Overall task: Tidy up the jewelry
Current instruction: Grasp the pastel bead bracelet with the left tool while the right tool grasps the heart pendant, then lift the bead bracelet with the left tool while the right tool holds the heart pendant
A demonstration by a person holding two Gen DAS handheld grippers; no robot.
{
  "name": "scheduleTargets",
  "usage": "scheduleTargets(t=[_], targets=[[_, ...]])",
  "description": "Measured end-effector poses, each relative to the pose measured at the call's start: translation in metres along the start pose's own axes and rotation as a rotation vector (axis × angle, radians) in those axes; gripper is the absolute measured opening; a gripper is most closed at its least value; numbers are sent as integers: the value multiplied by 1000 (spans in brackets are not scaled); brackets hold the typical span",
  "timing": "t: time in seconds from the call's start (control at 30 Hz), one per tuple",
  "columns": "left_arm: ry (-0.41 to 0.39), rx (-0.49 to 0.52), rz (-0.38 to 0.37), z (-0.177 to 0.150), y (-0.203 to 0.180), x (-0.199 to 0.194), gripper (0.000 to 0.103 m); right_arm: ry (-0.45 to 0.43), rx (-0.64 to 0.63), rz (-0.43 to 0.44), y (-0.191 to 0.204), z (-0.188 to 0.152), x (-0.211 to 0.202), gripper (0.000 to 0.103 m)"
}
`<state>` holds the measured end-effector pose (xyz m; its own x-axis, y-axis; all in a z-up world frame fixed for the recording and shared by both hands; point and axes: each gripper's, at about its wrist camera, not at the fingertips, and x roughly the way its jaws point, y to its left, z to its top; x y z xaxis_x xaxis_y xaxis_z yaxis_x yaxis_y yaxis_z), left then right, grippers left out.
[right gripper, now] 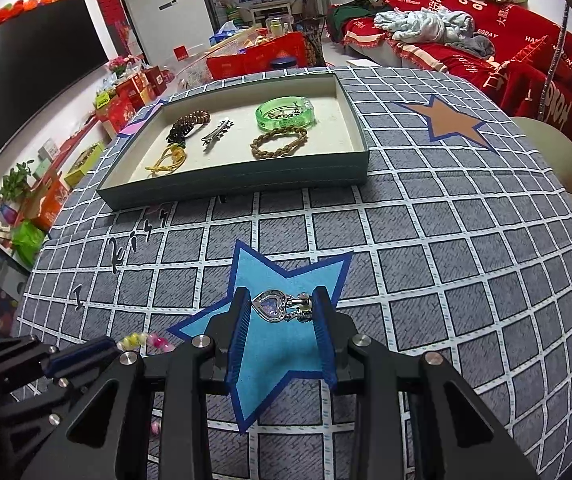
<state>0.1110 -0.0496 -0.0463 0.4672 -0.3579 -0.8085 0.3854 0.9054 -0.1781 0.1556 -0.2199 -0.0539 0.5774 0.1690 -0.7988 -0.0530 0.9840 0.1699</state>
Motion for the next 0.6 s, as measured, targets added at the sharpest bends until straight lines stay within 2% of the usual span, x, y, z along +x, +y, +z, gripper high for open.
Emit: scheduleTargets(t=[0.43,0.6], targets=[[-57,-16,2,13,16,-20,27,-17,-4,-2,7,5,-9,34],[-49,-10,54,4,11,-16,27,-11,1,0,6,2,-10,34]])
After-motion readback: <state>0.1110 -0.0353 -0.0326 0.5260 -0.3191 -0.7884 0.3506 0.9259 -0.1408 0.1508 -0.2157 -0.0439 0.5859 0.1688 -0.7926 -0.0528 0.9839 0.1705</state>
